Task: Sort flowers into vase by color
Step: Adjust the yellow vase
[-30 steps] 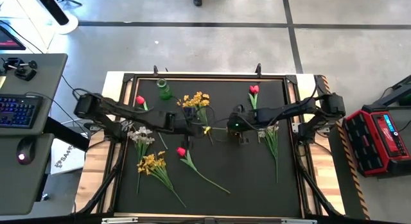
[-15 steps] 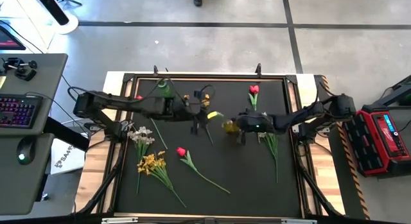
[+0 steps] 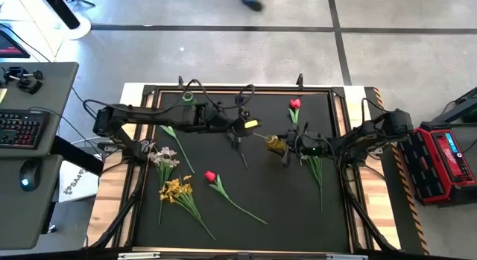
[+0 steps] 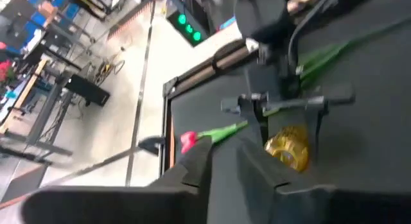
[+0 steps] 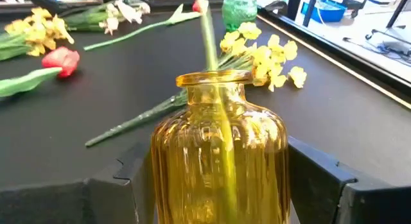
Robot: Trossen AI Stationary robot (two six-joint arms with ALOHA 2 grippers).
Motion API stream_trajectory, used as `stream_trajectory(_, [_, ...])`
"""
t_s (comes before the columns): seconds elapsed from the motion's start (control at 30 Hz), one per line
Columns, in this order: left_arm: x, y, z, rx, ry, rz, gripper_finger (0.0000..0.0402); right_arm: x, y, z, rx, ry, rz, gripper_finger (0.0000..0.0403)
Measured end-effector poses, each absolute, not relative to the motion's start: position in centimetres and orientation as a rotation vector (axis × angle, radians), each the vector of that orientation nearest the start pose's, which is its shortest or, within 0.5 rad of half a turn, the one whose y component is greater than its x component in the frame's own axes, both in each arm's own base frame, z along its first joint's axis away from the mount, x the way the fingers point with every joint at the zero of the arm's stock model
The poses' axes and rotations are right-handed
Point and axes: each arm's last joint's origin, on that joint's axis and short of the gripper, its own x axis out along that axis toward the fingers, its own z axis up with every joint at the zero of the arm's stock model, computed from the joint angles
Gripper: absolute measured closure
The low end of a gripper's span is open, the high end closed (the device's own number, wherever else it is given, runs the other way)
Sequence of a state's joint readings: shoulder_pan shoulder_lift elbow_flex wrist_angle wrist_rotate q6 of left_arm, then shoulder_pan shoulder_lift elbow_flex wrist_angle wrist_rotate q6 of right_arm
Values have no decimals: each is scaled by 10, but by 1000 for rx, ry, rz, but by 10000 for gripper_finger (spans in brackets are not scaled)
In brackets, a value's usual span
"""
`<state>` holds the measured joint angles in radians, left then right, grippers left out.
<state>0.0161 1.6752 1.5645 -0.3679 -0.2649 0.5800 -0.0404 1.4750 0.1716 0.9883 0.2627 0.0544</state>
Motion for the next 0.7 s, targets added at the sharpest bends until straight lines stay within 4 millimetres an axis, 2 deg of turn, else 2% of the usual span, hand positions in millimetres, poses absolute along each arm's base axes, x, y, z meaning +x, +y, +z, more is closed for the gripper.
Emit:
stream_trajectory(0.23, [380, 16, 369, 586, 519, 109, 268, 195, -12, 110, 39, 292, -354, 164])
stream_trajectory(0.43, [368, 17, 377, 589, 669, 183, 252, 188, -9, 106, 54, 299, -368, 164])
stream_trajectory(0.53, [356, 15, 371, 512, 787, 179, 253, 187, -8, 105, 45, 302, -388, 164])
stream_trajectory(0.7, [341, -1, 343, 360, 964, 159, 267, 187, -7, 107, 29, 280, -426, 164])
